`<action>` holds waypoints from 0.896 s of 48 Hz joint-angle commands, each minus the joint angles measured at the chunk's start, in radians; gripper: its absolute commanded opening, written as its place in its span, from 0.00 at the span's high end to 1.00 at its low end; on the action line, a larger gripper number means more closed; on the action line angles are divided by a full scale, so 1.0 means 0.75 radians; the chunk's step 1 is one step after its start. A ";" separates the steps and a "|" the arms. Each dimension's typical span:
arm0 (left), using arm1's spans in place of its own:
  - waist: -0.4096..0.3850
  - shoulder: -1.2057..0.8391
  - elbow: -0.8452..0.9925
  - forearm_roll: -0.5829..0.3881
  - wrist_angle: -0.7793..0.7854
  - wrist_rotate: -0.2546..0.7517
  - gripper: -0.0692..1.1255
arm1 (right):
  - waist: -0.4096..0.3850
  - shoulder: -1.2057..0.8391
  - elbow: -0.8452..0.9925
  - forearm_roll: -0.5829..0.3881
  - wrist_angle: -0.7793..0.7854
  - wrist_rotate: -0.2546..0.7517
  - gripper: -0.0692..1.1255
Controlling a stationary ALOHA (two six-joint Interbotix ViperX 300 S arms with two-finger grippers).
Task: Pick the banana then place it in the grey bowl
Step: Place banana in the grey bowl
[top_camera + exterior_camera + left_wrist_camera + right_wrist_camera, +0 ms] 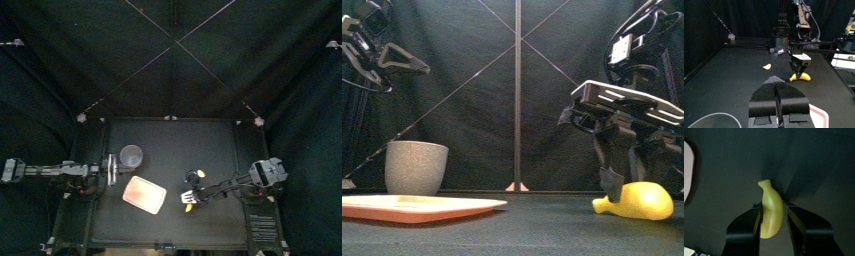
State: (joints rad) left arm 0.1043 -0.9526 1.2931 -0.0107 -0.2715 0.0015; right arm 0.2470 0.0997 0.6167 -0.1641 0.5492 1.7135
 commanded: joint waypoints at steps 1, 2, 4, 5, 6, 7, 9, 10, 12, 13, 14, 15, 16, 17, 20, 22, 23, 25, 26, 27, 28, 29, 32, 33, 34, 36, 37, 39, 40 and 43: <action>0.002 0.000 -0.020 0.002 -0.004 0.004 0.95 | 0.000 -0.020 -0.018 -0.025 0.000 -0.004 0.53; 0.002 0.000 -0.020 0.002 -0.004 0.004 0.95 | -0.004 -0.018 -0.018 -0.033 0.002 -0.004 0.54; 0.002 0.000 -0.020 0.002 -0.004 0.004 0.95 | -0.006 -0.020 -0.020 -0.059 0.002 -0.004 0.55; 0.004 0.000 -0.022 0.002 -0.004 0.004 0.95 | -0.008 -0.020 -0.022 -0.076 0.002 -0.002 0.56; 0.004 0.000 -0.025 0.002 -0.004 0.004 0.95 | -0.008 -0.022 -0.027 -0.096 0.000 -0.002 0.56; 0.004 0.000 -0.025 0.002 -0.004 0.004 0.95 | -0.008 -0.022 -0.033 -0.121 -0.004 -0.002 0.56; 0.004 0.000 -0.025 0.002 -0.004 0.004 0.95 | -0.014 -0.029 -0.049 -0.180 -0.008 -0.002 0.56; 0.004 0.000 -0.027 0.002 -0.004 0.004 0.95 | -0.025 -0.033 -0.063 -0.219 -0.008 -0.002 0.56; 0.004 0.000 -0.029 0.002 -0.004 0.004 0.95 | -0.072 -0.045 -0.108 -0.327 -0.008 -0.002 0.56; 0.004 0.000 -0.029 0.002 -0.004 0.004 0.95 | -0.090 -0.051 -0.127 -0.374 -0.008 -0.004 0.56; 0.004 0.000 -0.029 0.002 -0.006 0.004 0.95 | -0.108 -0.055 -0.149 -0.425 -0.010 -0.004 0.56; 0.004 0.000 -0.031 0.000 -0.008 0.002 0.95 | -0.127 -0.063 -0.170 -0.479 -0.010 -0.004 0.56; 0.004 0.000 -0.031 0.000 -0.008 0.002 0.95 | -0.149 -0.067 -0.192 -0.536 -0.012 -0.006 0.56; 0.004 0.000 -0.033 0.002 -0.008 0.002 0.95 | -0.170 -0.070 -0.215 -0.597 -0.014 -0.006 0.56; 0.004 0.000 -0.035 0.004 -0.012 0.002 0.95 | -0.237 -0.080 -0.284 -0.789 -0.029 -0.008 0.56; 0.004 0.000 -0.035 0.004 -0.014 0.002 0.95 | -0.276 -0.082 -0.323 -0.924 -0.051 -0.006 0.56; 0.004 0.000 -0.035 0.002 -0.016 0.004 0.95 | -0.297 -0.082 -0.342 -0.992 -0.065 -0.002 0.56; 0.004 0.000 -0.035 0.006 -0.018 0.006 0.95 | -0.348 -0.082 -0.391 -1.149 -0.115 0.006 0.56; 0.004 0.000 -0.035 0.010 -0.018 0.006 0.95 | -0.368 -0.082 -0.411 -1.205 -0.137 0.012 0.56; 0.004 0.000 -0.035 0.012 -0.020 0.008 0.95 | -0.387 -0.078 -0.430 -1.256 -0.162 0.016 0.56; 0.004 0.000 -0.035 0.016 -0.018 0.008 0.95 | -0.409 -0.074 -0.450 -1.299 -0.188 0.020 0.56; 0.004 0.000 -0.035 0.020 -0.020 0.008 0.95 | -0.425 -0.067 -0.472 -1.331 -0.215 0.020 0.56; 0.004 0.000 -0.035 0.037 -0.020 0.008 0.95 | -0.475 -0.041 -0.536 -1.393 -0.303 0.029 0.56; 0.004 0.000 -0.035 0.039 -0.020 0.008 0.95 | -0.493 -0.027 -0.556 -1.401 -0.335 0.031 0.56; 0.004 0.000 -0.035 0.041 -0.020 0.008 0.95 | -0.505 -0.010 -0.579 -1.405 -0.366 0.033 0.56; 0.004 0.000 -0.037 0.043 -0.020 0.008 0.95 | -0.534 0.025 -0.622 -1.405 -0.436 0.033 0.56; 0.004 0.000 -0.037 0.043 -0.020 0.008 0.95 | -0.548 0.047 -0.646 -1.405 -0.472 0.035 0.56; 0.004 0.000 -0.039 0.045 -0.022 0.008 0.95 | -0.575 0.090 -0.691 -1.403 -0.550 0.035 0.56; 0.004 0.000 -0.041 0.043 -0.020 0.008 0.95 | -0.587 0.112 -0.714 -1.403 -0.591 0.031 0.56; 0.004 0.000 -0.043 0.043 -0.022 0.006 0.95 | -0.620 0.182 -0.783 -1.401 -0.702 0.027 0.56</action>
State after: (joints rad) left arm 0.1058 -0.9557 1.2916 0.0199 -0.2777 0.0061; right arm -0.1887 0.2163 0.1043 -1.2118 0.1120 1.7380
